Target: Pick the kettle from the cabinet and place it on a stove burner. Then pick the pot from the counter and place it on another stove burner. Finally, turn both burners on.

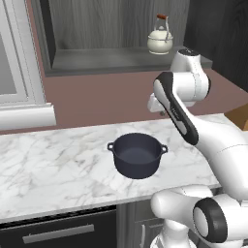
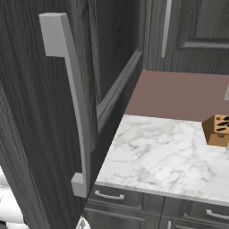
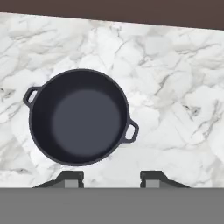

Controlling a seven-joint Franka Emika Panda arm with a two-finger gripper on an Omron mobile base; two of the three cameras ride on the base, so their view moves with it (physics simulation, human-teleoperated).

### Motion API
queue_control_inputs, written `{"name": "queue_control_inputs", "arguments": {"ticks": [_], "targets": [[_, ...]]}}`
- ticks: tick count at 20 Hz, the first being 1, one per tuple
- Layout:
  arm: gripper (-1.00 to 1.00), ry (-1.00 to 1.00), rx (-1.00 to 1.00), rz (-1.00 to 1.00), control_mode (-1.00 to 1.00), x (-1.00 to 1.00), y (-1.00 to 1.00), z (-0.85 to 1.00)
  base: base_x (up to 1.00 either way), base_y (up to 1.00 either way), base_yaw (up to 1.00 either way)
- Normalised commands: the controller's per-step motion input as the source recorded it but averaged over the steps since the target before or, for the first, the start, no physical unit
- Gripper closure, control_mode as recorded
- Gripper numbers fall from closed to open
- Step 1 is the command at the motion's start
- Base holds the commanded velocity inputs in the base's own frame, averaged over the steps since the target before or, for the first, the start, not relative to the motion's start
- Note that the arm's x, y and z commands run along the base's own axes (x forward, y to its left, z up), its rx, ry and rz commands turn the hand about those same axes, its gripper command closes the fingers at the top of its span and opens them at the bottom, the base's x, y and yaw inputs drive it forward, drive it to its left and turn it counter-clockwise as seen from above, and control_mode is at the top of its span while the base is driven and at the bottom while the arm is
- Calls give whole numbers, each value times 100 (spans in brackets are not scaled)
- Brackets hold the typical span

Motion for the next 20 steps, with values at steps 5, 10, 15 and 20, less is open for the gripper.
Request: {"name": "queue_control_inputs", "arguments": {"ticks": [5,10,15,20], "targets": [[-100,-10,-1,0,-100,0,0,10,0,0,0],[-100,-19,-4,0,-100,-4,0,23,0,0,0],[-100,-16,-1,0,-100,-6,-1,28,0,0,0],[-100,-14,0,0,-100,-2,-7,34,0,0,0]]}}
